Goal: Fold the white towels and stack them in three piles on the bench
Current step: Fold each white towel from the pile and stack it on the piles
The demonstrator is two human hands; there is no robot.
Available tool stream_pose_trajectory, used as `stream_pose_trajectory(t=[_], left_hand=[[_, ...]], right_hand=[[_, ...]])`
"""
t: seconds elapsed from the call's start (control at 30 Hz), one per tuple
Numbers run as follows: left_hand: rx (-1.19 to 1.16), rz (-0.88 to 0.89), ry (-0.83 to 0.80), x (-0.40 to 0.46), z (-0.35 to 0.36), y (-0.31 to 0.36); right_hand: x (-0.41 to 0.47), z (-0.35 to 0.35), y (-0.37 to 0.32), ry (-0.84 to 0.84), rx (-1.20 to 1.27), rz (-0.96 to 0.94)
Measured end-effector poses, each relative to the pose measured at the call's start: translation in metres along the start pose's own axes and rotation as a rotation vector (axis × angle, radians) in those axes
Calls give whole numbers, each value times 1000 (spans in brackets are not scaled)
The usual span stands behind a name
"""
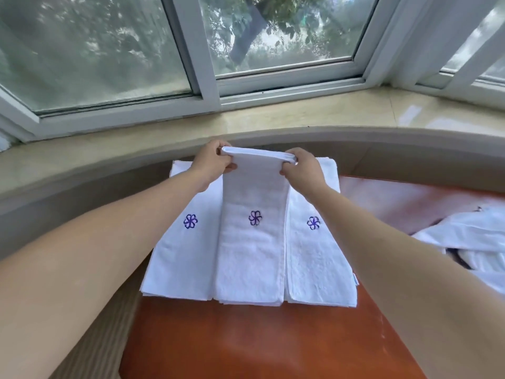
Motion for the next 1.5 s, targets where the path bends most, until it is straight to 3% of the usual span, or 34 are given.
stream_pose_trajectory(t=[0.5, 0.67, 0.73, 0.8, 0.9, 1.2, 1.5], left_hand=[[101, -22, 108, 105, 14, -92], [344, 88, -19, 100, 25, -99], [480, 197, -154, 86, 33, -103], [701, 332, -285, 66, 40, -110], [961, 471, -341, 33, 45, -121], [1287, 327, -545, -80, 41, -158], [1191, 215, -487, -189, 31, -199]], right_hand=[[108, 76, 64, -85, -9, 103], [98, 85, 80, -84, 43, 123], [84, 88, 81, -129, -16, -13], [66, 95, 85, -216, -229, -177], [28, 111, 98, -315, -541, -276], [-84, 108, 126, -404, -739, -171], [-189, 100, 160, -443, -771, -214]])
Point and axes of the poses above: each hand's wrist, its own x-axis towards the middle knuckle, its own z-axis out of the palm, y = z × x, the point moved 4 cm from there along x, towards the middle knuckle, and after that the axes turned 3 degrees about z, right-handed, at the moved point
